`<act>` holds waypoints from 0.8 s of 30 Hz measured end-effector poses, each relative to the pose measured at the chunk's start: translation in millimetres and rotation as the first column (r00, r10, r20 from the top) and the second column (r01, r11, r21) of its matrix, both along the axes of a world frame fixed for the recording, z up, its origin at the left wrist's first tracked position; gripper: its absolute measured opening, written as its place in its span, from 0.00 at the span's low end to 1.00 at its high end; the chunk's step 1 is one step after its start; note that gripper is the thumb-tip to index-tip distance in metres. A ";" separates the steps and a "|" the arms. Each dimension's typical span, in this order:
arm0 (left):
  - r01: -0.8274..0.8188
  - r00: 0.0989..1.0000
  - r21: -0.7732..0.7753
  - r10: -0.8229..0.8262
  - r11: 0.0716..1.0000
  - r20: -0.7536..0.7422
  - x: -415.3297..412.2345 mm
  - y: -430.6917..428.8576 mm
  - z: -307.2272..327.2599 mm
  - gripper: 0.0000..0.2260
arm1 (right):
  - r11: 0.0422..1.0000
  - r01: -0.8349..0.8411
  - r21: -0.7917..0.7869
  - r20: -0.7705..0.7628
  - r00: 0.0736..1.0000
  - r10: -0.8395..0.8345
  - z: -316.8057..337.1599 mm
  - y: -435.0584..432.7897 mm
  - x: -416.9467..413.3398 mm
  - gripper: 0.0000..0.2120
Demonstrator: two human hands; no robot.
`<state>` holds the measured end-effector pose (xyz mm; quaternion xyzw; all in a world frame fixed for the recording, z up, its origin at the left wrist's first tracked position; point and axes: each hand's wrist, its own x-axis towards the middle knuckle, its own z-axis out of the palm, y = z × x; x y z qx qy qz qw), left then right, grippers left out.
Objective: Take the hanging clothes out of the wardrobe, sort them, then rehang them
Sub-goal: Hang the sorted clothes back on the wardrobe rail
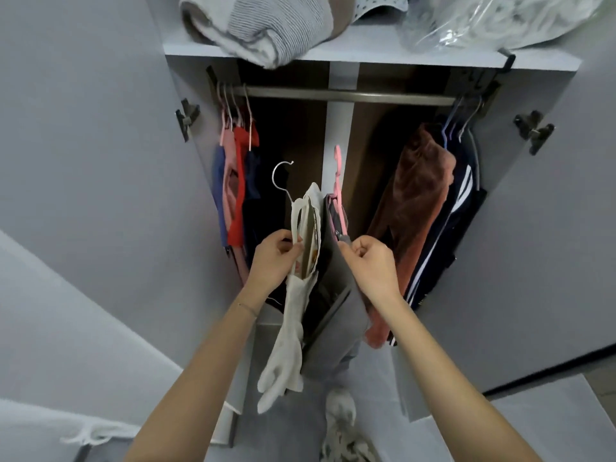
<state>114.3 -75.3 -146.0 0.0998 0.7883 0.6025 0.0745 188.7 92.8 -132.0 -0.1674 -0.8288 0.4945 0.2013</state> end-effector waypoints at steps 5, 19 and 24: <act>-0.056 0.998 -0.038 0.055 0.998 -0.033 -86.8 14.8 2.1 0.04 | 1.000 -0.024 0.003 -0.018 1.000 0.024 -1.0 12.2 -77.8 0.19; -0.258 0.946 -0.072 0.237 0.963 -0.221 -263.2 56.6 15.2 0.07 | 0.978 -0.182 0.099 -0.160 0.968 0.196 14.7 67.4 -247.0 0.21; -0.259 0.930 -0.157 0.201 0.953 -0.308 -313.8 57.7 22.2 0.06 | 0.967 -0.161 0.196 -0.171 0.966 0.196 24.6 78.5 -289.2 0.19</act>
